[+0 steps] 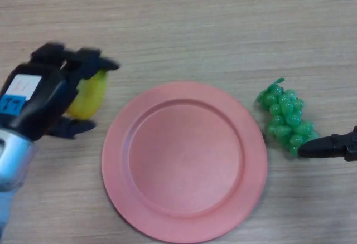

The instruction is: Pick up the yellow starfruit and place it on the plate

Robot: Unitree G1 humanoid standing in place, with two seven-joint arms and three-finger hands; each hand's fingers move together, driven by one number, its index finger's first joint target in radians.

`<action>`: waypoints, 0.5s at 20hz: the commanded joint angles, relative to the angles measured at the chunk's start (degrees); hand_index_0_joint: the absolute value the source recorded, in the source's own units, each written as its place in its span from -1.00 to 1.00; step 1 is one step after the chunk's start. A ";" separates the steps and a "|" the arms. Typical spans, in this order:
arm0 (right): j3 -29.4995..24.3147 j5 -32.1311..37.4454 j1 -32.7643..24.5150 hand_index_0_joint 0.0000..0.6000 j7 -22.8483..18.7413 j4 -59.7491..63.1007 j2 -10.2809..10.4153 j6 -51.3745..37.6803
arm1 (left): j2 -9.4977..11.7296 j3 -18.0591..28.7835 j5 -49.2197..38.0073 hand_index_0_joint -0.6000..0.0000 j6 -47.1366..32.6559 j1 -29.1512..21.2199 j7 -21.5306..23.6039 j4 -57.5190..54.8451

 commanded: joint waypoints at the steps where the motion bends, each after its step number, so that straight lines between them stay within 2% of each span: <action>1: -1.99 2.59 -1.58 -1.00 -1.45 -4.01 -1.13 -5.31 | 0.85 2.76 2.21 -1.00 -1.85 -0.88 2.13 -5.00; 2: -1.97 2.90 -1.87 -1.00 -1.47 -4.24 -1.20 -4.75 | -0.46 1.70 0.24 -1.00 -1.47 -0.50 -0.54 -7.38; 5: -1.19 3.10 -2.08 -1.00 -1.78 -4.37 -1.02 -3.94 | -3.48 -1.74 -0.45 -1.00 -2.61 0.93 -3.38 -8.31; 6: -1.06 3.31 -1.82 -1.00 -1.60 -4.74 -0.91 -4.21 | -4.80 -4.13 -4.57 -1.00 0.27 3.04 -12.81 -10.11; 7: -1.19 3.44 -1.95 -1.00 -1.48 -4.73 -0.96 -4.56 | -4.89 -5.28 -5.83 -1.00 1.52 4.06 -18.60 -10.89; 8: -1.43 3.80 -2.15 -1.00 -1.36 -4.75 -1.12 -4.23 | -4.78 -5.51 -3.30 -1.00 -1.23 3.92 -22.79 -9.56; 9: -1.55 3.92 -2.05 -1.00 -1.32 -4.56 -1.09 -4.48 | -4.96 -5.39 -1.62 -1.00 -3.41 3.17 -21.26 -8.13; 10: -1.64 4.04 -1.96 -1.00 -1.59 -4.53 -1.05 -4.69 | -6.34 -5.55 -2.13 -1.00 -0.62 2.62 -21.10 -8.03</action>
